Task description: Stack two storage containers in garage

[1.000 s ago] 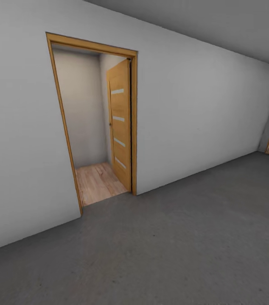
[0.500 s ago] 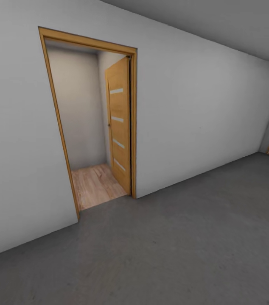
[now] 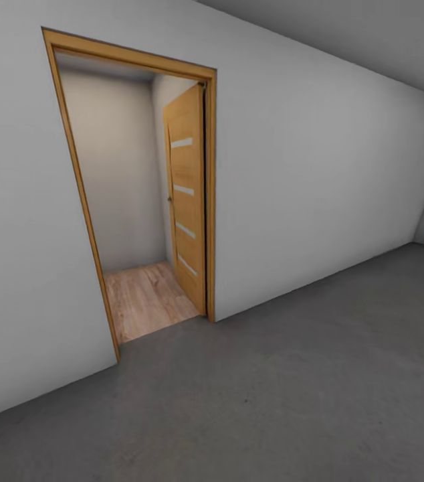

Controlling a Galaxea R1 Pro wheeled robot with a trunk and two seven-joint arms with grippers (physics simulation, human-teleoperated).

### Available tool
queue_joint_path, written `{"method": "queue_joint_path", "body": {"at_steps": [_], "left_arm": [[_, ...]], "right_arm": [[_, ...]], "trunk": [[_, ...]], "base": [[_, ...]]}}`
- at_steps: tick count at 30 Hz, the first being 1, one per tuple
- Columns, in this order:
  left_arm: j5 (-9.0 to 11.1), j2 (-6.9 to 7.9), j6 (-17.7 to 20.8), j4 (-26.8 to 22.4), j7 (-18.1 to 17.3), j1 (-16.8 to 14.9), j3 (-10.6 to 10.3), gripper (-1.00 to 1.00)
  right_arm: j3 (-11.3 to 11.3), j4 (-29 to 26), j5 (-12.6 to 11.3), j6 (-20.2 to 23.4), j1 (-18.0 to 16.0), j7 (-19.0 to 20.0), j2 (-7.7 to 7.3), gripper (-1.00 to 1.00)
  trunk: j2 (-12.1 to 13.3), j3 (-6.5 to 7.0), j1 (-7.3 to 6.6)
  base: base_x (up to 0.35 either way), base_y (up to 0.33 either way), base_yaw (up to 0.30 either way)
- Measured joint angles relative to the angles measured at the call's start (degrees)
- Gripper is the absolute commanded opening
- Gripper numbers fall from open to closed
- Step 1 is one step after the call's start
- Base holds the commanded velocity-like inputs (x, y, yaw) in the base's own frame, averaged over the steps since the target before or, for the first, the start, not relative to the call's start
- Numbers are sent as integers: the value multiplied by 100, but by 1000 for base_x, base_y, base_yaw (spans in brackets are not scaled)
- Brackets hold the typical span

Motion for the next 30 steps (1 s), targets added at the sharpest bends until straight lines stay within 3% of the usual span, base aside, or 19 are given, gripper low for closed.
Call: {"method": "queue_joint_path", "body": {"at_steps": [30], "left_arm": [[-10,-26,27,-2,-5,1,-4,100]], "right_arm": [[0,0,-10,3,-2,-16,10,100]], "trunk": [[0,0,0]], "base": [[323,0,1]]}}
